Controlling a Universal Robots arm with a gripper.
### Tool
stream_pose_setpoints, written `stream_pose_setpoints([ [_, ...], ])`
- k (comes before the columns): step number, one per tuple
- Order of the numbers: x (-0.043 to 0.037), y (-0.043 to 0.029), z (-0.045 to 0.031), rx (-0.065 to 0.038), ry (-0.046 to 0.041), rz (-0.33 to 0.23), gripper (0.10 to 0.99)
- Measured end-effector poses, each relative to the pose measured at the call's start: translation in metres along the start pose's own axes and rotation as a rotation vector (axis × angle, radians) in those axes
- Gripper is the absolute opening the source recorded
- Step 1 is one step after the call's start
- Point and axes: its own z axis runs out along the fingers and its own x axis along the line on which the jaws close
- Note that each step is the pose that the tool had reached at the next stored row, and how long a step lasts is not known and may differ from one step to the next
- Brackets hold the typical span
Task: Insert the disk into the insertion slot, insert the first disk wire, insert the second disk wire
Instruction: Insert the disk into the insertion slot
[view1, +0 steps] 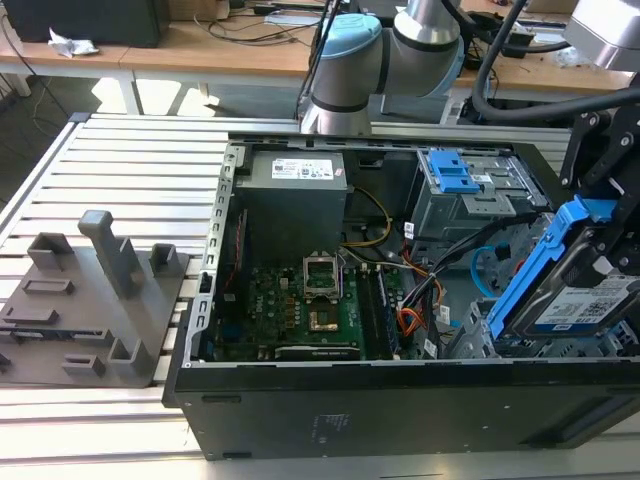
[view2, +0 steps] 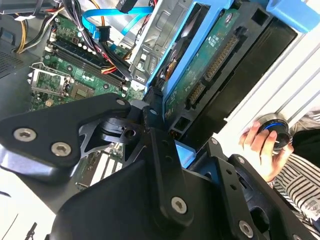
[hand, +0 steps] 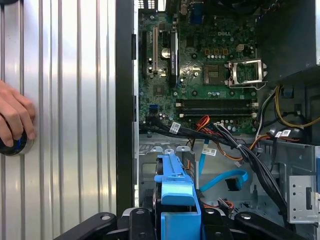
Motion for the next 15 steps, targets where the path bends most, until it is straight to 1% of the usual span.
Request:
stream_pose_setpoints([
  [10,-0.0001,-0.0003,0.0067,0.0,0.0003,0.0,0.365],
  [12,-0.0001,-0.0004,0.0101,0.0,0.0005,0.0,0.365],
  [13,-0.0013,-0.0003,0.0089,0.0,0.0026,0.0,0.365],
  [15,-0.001,-0.0003,0.0088,0.0,-0.0001,0.0,0.365],
])
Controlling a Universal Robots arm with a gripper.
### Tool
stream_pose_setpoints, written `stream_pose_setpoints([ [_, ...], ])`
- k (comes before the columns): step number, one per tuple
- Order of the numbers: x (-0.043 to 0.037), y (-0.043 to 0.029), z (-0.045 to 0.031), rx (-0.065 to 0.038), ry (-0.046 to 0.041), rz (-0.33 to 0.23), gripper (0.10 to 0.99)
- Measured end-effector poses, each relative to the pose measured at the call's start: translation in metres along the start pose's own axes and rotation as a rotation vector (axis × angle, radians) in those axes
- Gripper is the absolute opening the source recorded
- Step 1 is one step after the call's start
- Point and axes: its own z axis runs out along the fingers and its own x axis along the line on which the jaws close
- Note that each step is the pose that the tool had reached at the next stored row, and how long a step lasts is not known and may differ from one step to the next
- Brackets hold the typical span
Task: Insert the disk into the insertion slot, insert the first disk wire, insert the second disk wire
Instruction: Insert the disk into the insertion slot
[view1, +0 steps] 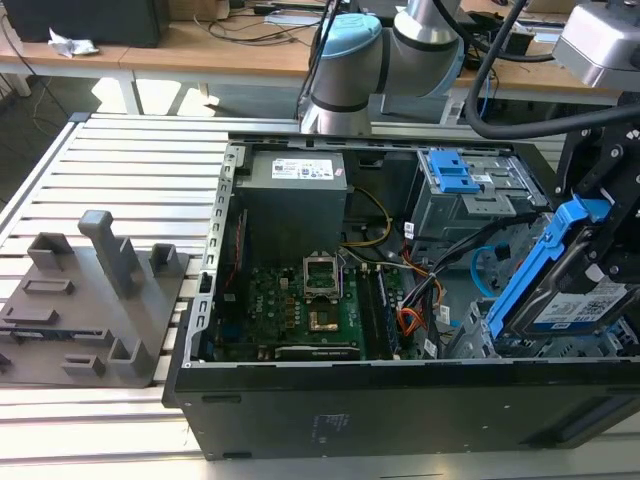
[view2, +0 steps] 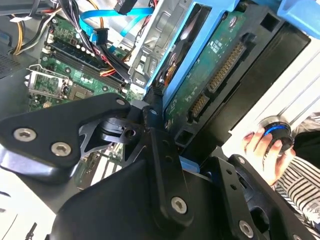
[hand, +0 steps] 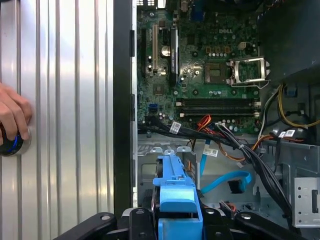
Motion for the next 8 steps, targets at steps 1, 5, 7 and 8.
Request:
stream_pose_setpoints([
  [1,0.0001,0.0002,-0.0043,0.0,-0.0023,0.0,0.365],
  [5,-0.0005,0.0004,-0.0072,0.0,-0.0175,-0.001,0.365],
  [7,-0.0023,0.0004,-0.0072,0.0,-0.0183,-0.001,0.365],
  [8,-0.0037,0.0004,-0.0072,0.0,-0.0183,-0.001,0.365],
])
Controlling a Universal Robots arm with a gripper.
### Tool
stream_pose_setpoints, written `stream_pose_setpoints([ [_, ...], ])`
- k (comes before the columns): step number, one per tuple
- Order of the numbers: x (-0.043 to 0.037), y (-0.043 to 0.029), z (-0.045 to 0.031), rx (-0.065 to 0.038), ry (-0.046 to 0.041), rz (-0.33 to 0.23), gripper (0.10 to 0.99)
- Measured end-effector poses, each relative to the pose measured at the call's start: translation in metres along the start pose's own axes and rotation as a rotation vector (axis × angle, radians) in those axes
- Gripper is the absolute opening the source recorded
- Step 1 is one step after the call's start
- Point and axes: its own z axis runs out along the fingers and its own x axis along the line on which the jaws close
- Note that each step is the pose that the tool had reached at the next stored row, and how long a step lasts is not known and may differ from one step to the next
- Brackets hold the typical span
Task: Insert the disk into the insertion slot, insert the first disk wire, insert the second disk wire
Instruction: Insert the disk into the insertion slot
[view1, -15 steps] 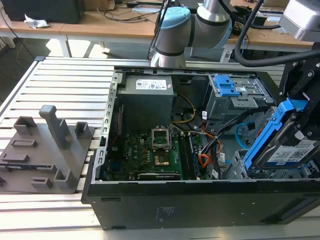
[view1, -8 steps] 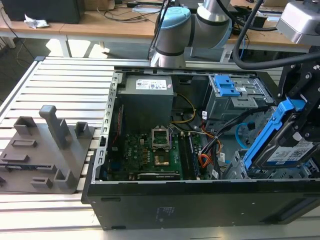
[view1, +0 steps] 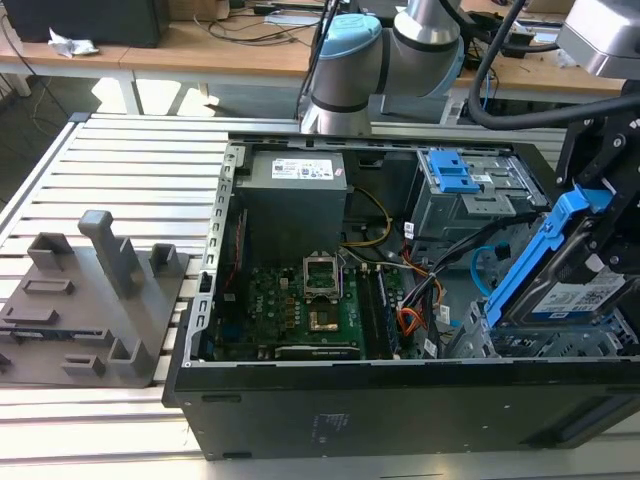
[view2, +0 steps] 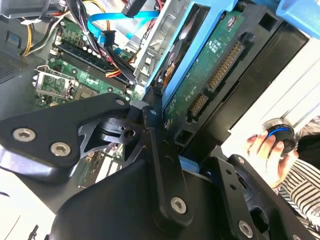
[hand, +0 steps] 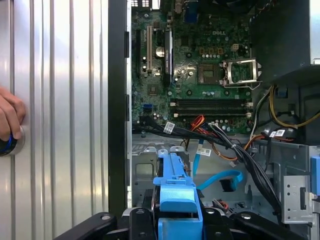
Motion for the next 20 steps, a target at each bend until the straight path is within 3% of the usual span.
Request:
stream_pose_setpoints([
  [4,-0.0082,0.0001,0.0004,0.0,-0.0001,0.0,0.365],
  [14,-0.0082,-0.001,0.0098,0.0,0.0057,0.016,0.365],
  [20,-0.008,-0.002,0.0271,-0.005,0.0056,0.016,0.365],
])
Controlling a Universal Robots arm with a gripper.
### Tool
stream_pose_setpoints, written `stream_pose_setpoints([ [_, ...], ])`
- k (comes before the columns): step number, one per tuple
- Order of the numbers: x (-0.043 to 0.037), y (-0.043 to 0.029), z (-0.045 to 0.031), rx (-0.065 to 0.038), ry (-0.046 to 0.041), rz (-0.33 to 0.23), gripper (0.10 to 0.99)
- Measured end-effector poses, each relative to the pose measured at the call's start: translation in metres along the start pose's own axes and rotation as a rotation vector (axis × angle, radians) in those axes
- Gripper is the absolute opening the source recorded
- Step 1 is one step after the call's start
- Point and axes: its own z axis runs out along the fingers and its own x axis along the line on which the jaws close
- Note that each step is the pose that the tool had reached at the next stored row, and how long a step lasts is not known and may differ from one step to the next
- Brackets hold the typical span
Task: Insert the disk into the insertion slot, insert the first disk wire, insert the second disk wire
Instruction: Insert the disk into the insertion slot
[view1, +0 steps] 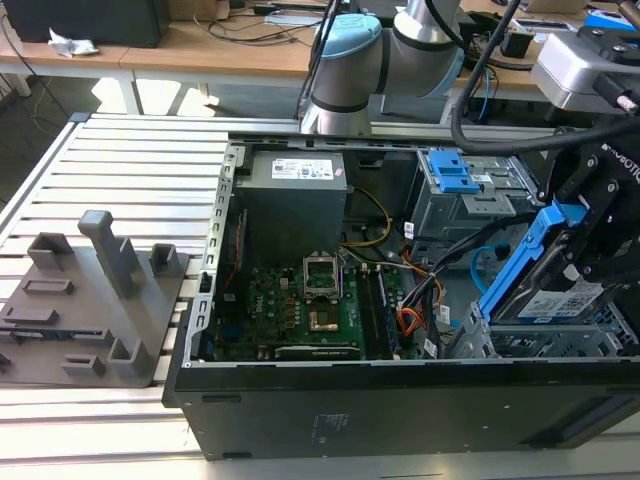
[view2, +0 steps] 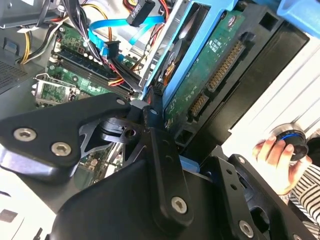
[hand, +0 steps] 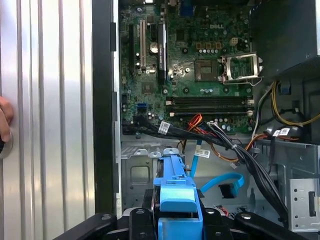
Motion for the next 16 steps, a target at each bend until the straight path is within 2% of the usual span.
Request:
stream_pose_setpoints([
  [8,0.0002,-0.001,0.0221,-0.001,0.0002,0.0,0.365],
  [10,0.0002,-0.0011,0.0242,-0.001,0.0004,0.0,0.365],
  [16,0.0003,-0.0011,0.0243,-0.001,0.0006,0.0,0.373],
])
